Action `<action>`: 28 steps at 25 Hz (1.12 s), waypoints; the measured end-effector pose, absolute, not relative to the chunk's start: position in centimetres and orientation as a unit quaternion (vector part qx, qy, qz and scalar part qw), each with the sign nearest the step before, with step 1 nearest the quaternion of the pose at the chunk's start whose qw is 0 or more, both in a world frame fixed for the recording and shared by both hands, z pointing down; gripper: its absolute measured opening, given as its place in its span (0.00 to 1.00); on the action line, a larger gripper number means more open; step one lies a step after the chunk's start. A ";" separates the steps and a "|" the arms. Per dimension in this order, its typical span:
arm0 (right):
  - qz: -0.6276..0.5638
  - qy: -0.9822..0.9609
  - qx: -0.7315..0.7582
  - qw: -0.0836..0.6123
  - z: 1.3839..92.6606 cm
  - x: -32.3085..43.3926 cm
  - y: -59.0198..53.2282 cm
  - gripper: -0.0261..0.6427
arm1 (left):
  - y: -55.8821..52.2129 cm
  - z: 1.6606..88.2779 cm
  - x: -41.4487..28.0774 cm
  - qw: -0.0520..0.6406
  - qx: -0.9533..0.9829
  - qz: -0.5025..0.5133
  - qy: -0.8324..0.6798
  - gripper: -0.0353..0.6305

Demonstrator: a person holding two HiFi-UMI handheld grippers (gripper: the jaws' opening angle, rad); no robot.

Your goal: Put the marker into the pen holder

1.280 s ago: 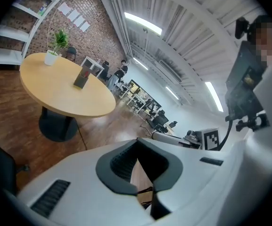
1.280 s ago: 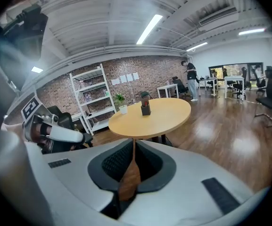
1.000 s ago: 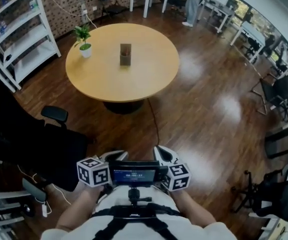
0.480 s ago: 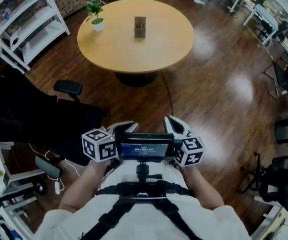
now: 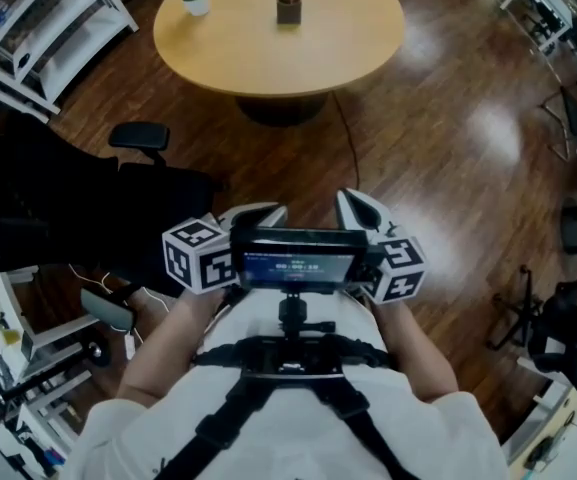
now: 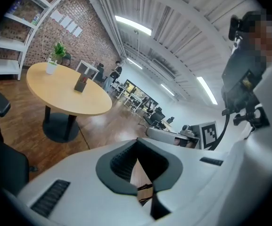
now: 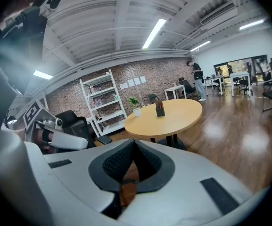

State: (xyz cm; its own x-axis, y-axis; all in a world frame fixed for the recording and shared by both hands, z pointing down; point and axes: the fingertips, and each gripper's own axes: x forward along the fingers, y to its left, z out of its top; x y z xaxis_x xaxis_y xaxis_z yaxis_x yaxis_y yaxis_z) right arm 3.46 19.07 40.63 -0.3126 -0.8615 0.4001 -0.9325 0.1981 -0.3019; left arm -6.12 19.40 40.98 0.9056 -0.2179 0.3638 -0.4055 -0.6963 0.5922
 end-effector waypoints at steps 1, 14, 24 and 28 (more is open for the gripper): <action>0.250 -0.770 0.583 0.071 40.5 3.6 19.2 0.02 | 19.5 40.9 -5.9 0.348 0.912 0.136 -0.169 0.04; 0.245 -0.777 0.575 0.081 40.5 3.2 20.4 0.03 | 20.7 41.1 -5.3 0.353 0.911 0.144 -0.155 0.04; 0.247 -0.774 0.576 0.091 40.7 3.4 20.4 0.03 | 21.2 41.6 -4.8 0.356 0.912 0.153 -0.136 0.04; 0.245 -0.774 0.576 0.094 40.6 3.3 20.4 0.03 | 21.1 41.6 -4.9 0.356 0.912 0.153 -0.135 0.04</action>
State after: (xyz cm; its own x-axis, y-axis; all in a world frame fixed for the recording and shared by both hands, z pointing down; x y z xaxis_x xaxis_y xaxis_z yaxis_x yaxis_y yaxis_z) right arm 3.34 20.36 40.56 -0.3185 -0.8457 0.4282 -0.9382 0.2165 -0.2702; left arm -4.86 21.08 41.60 0.9164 -0.1376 0.3759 -0.3557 -0.7106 0.6071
